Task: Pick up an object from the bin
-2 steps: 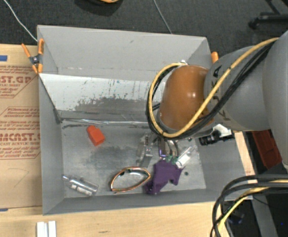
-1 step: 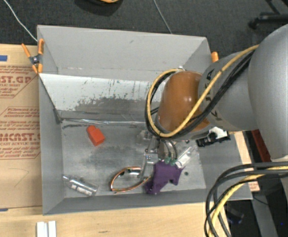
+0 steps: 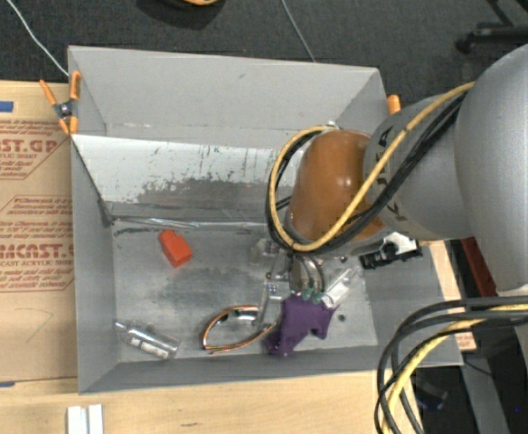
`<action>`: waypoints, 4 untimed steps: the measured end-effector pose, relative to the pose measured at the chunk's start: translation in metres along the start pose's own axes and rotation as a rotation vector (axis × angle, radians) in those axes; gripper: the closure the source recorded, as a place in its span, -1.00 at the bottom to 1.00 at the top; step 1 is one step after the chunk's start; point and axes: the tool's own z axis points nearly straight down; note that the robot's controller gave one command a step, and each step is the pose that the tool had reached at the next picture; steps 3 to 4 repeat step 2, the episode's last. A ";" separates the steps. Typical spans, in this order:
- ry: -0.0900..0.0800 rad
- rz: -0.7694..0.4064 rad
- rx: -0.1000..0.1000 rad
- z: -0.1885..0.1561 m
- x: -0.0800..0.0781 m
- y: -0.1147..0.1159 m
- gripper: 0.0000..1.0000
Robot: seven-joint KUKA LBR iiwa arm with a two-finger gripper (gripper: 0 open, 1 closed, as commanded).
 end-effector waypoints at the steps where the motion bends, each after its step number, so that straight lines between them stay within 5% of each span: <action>1: -0.006 -0.415 0.000 0.043 0.020 -0.058 -1.00; 2: 0.000 -0.371 -0.001 0.044 0.026 -0.035 1.00; 4: 0.000 -0.371 -0.001 0.044 0.026 -0.035 1.00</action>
Offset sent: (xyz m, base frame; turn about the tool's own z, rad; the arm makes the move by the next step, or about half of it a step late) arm -0.0306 -0.0311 -0.0440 -0.3709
